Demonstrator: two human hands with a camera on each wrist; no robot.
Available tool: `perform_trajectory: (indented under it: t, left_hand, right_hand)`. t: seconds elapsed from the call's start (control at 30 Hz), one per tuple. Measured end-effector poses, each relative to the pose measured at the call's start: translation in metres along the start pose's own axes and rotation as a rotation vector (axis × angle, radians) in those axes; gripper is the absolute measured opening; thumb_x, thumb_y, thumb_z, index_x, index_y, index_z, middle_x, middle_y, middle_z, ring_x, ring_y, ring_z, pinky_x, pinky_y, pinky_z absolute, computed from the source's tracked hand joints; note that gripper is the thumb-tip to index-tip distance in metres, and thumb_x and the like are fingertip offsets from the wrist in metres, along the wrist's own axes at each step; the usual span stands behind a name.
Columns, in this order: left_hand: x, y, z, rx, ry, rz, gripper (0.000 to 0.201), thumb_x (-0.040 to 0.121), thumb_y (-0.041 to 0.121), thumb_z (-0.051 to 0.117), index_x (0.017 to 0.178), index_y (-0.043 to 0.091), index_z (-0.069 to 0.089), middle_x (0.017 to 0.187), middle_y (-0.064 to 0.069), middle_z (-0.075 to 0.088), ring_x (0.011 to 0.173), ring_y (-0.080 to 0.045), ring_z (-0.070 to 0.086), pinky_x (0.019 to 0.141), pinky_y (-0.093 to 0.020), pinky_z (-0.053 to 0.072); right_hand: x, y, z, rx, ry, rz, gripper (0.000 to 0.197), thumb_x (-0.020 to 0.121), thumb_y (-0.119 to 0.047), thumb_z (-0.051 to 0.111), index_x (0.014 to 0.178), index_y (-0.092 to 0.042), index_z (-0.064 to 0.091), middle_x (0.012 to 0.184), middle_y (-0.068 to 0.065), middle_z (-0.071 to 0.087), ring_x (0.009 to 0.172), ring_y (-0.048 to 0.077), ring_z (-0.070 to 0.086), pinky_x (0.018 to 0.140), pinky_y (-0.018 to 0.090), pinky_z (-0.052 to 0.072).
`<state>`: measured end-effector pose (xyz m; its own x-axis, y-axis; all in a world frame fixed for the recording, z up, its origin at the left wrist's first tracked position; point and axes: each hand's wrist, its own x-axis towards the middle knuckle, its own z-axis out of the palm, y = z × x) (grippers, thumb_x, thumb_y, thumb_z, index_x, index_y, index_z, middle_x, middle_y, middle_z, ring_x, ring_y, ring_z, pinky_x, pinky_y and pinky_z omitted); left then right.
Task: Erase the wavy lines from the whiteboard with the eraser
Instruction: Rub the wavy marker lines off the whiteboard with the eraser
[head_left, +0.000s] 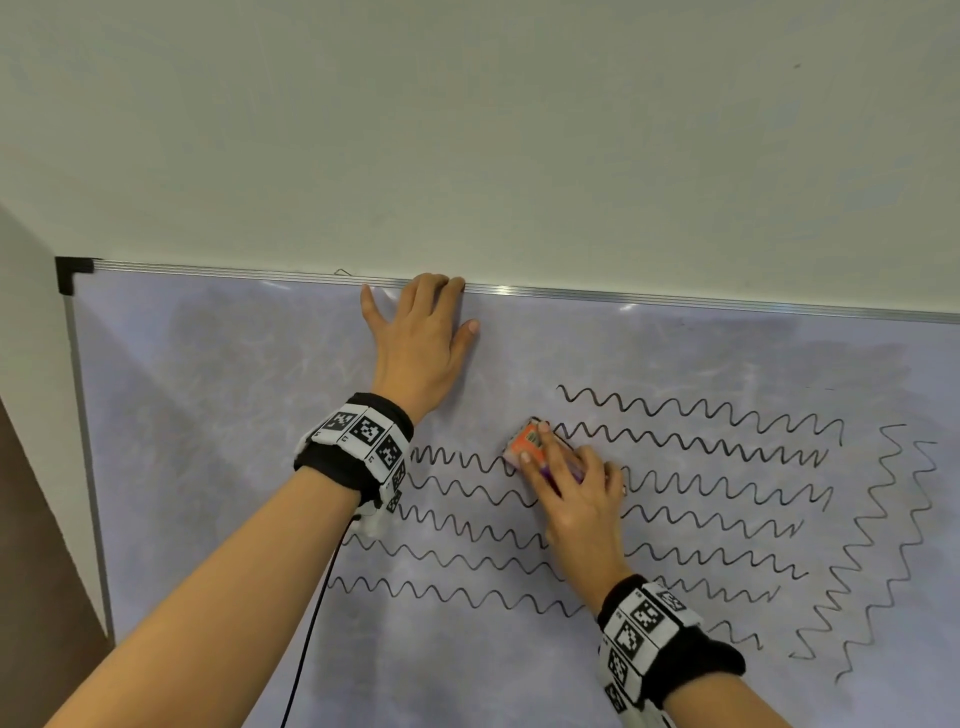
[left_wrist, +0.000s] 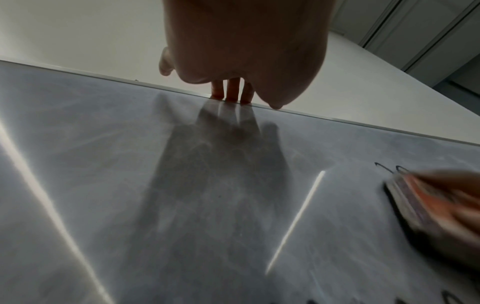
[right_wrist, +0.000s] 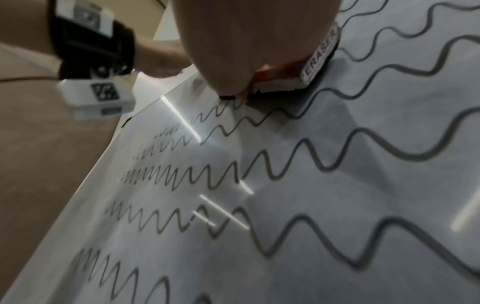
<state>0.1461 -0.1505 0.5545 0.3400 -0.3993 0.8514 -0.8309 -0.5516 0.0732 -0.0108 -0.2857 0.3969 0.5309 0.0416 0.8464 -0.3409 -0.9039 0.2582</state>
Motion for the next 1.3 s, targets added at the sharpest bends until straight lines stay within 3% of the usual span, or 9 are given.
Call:
perform_trajectory:
  t: [0.23, 0.37, 0.53, 0.77, 0.87, 1.0, 1.1, 1.23, 1.3]
  left_hand:
    - [0.000, 0.000, 0.003, 0.000, 0.029, -0.003, 0.050, 0.092, 0.045, 0.031, 0.130, 0.018, 0.049, 0.125, -0.003, 0.049, 0.120, -0.021, 0.044, 0.105, -0.067, 0.008]
    - [0.000, 0.000, 0.005, -0.010, 0.048, -0.009, 0.048, 0.092, 0.043, 0.034, 0.129, 0.018, 0.049, 0.125, -0.003, 0.049, 0.119, -0.021, 0.042, 0.105, -0.067, 0.009]
    - [0.001, 0.003, 0.007, -0.002, 0.055, -0.026, 0.047, 0.092, 0.044, 0.033, 0.128, 0.018, 0.050, 0.124, -0.003, 0.049, 0.118, -0.022, 0.043, 0.105, -0.067, 0.010]
    - [0.000, 0.002, 0.008, -0.001, 0.069, -0.025, 0.045, 0.093, 0.043, 0.035, 0.128, 0.018, 0.050, 0.124, -0.003, 0.049, 0.117, -0.022, 0.044, 0.105, -0.067, 0.009]
    - [0.000, 0.003, 0.008, 0.000, 0.067, -0.027, 0.045, 0.092, 0.043, 0.035, 0.127, 0.018, 0.049, 0.124, -0.003, 0.048, 0.118, -0.022, 0.044, 0.105, -0.067, 0.008]
    - [0.000, 0.007, 0.009, 0.000, 0.071, -0.049, 0.045, 0.092, 0.044, 0.035, 0.126, 0.018, 0.049, 0.123, -0.004, 0.048, 0.119, -0.023, 0.042, 0.105, -0.066, 0.006]
    - [0.001, 0.012, 0.011, -0.006, 0.091, -0.061, 0.041, 0.092, 0.041, 0.040, 0.124, 0.017, 0.051, 0.121, -0.005, 0.048, 0.118, -0.024, 0.042, 0.105, -0.067, 0.005]
    - [0.002, 0.019, 0.012, -0.025, 0.103, -0.085, 0.036, 0.092, 0.035, 0.048, 0.123, 0.016, 0.051, 0.121, -0.007, 0.046, 0.121, -0.025, 0.040, 0.106, -0.067, 0.002]
    - [0.001, 0.021, 0.012, -0.029, 0.090, -0.080, 0.037, 0.093, 0.036, 0.048, 0.125, 0.017, 0.050, 0.123, -0.007, 0.045, 0.123, -0.025, 0.039, 0.106, -0.067, 0.001]
  right_hand:
    - [0.051, 0.027, -0.013, 0.051, 0.139, 0.163, 0.072, 0.065, 0.000, 0.069, 0.133, -0.016, 0.054, 0.144, 0.016, 0.044, 0.102, 0.038, 0.041, 0.082, 0.053, 0.041]
    - [0.030, 0.019, -0.004, 0.021, 0.146, 0.142, 0.073, 0.063, 0.004, 0.072, 0.131, -0.016, 0.056, 0.143, 0.017, 0.045, 0.103, 0.038, 0.043, 0.080, 0.050, 0.040]
    - [-0.003, 0.019, -0.002, -0.014, 0.028, 0.036, 0.084, 0.053, 0.002, 0.079, 0.131, -0.018, 0.055, 0.142, 0.013, 0.047, 0.104, 0.037, 0.044, 0.080, 0.051, 0.039]
    - [0.041, 0.049, -0.017, 0.014, 0.176, 0.210, 0.071, 0.069, -0.001, 0.068, 0.135, -0.017, 0.049, 0.143, 0.015, 0.045, 0.103, 0.040, 0.043, 0.080, 0.051, 0.038]
    - [0.016, 0.039, -0.009, 0.003, 0.172, 0.175, 0.076, 0.063, 0.001, 0.073, 0.134, -0.018, 0.049, 0.144, 0.016, 0.043, 0.103, 0.039, 0.044, 0.080, 0.051, 0.040]
    - [-0.024, 0.031, -0.005, -0.035, 0.038, 0.069, 0.085, 0.053, 0.002, 0.080, 0.131, -0.018, 0.054, 0.144, 0.013, 0.041, 0.102, 0.038, 0.044, 0.080, 0.054, 0.042]
    - [-0.009, 0.046, -0.012, -0.044, 0.052, 0.090, 0.076, 0.058, 0.000, 0.072, 0.130, -0.019, 0.057, 0.142, 0.013, 0.046, 0.103, 0.038, 0.044, 0.080, 0.053, 0.040]
    - [0.027, 0.065, -0.023, -0.027, 0.150, 0.257, 0.053, 0.081, -0.006, 0.044, 0.131, -0.019, 0.055, 0.143, 0.014, 0.046, 0.104, 0.040, 0.045, 0.082, 0.048, 0.037]
    - [0.024, 0.062, -0.022, -0.029, 0.155, 0.257, 0.055, 0.080, -0.004, 0.046, 0.133, -0.019, 0.052, 0.143, 0.014, 0.046, 0.104, 0.041, 0.046, 0.081, 0.049, 0.039]
